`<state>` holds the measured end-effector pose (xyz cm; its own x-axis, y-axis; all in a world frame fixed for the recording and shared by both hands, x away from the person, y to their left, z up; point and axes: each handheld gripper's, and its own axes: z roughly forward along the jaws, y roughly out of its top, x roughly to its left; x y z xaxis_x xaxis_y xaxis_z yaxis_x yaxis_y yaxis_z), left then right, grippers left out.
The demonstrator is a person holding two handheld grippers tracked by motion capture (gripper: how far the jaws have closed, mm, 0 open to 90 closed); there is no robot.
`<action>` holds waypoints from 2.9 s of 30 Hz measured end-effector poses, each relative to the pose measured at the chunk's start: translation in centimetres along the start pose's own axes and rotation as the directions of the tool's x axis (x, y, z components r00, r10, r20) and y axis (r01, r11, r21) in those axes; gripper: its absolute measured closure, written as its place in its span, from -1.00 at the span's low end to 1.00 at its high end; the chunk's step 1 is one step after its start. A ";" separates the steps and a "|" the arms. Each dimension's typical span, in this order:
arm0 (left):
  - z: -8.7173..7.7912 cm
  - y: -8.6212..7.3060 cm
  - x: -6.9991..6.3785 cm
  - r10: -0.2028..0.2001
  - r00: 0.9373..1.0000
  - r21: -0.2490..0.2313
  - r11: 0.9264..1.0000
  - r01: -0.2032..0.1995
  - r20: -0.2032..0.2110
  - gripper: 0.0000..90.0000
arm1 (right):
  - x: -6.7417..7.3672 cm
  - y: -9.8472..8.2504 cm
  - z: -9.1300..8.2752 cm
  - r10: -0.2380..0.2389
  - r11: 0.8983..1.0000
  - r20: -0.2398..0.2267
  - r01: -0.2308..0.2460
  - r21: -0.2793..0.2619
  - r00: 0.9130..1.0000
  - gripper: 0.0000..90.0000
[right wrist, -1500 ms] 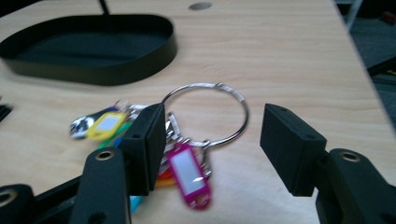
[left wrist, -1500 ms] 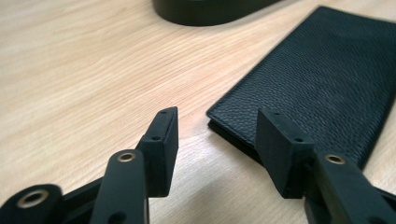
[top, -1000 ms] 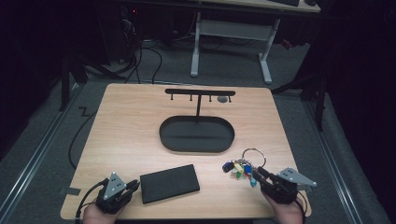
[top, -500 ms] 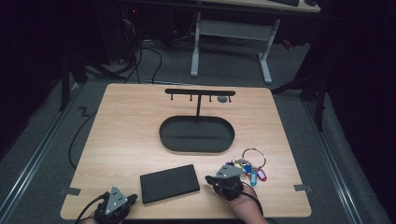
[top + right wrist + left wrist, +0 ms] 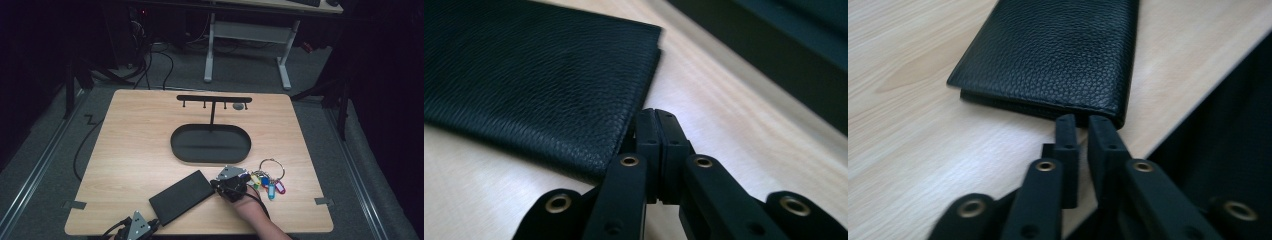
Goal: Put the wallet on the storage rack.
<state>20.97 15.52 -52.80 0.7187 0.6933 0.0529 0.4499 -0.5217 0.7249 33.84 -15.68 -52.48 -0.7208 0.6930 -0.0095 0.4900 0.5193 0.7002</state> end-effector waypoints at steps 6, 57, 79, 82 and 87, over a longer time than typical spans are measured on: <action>-1.8 -0.4 1.5 -0.054 0.996 -0.072 0.996 0.049 -0.072 0.70 | -1.0 -0.4 -2.7 0.043 0.991 0.050 -0.036 -0.128 0.998 0.74; 3.6 3.6 -0.2 0.282 0.955 -0.089 0.953 -0.290 -0.097 0.64 | -4.5 -8.6 -11.2 0.286 0.948 0.243 -0.237 -0.214 0.927 0.39; 0.6 4.1 0.9 0.223 0.969 -0.202 0.949 -0.240 -0.107 0.82 | -5.0 -9.0 -11.6 0.309 0.939 0.236 -0.255 -0.232 0.922 0.39; 0.1 4.1 1.4 0.195 0.976 -0.226 0.951 -0.211 -0.094 0.83 | -5.0 -9.0 -11.6 0.310 0.938 0.237 -0.255 -0.234 0.921 0.39; -0.5 4.1 1.8 0.153 0.985 -0.265 0.949 -0.169 -0.080 0.84 | -4.9 -8.9 -11.5 0.305 0.939 0.237 -0.251 -0.234 0.922 0.39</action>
<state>23.88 14.91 -49.45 0.7343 0.6430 0.2176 0.1653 -0.4803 0.8614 27.40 -29.49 -50.46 -0.3987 0.9164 0.0355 0.5266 0.1971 0.8270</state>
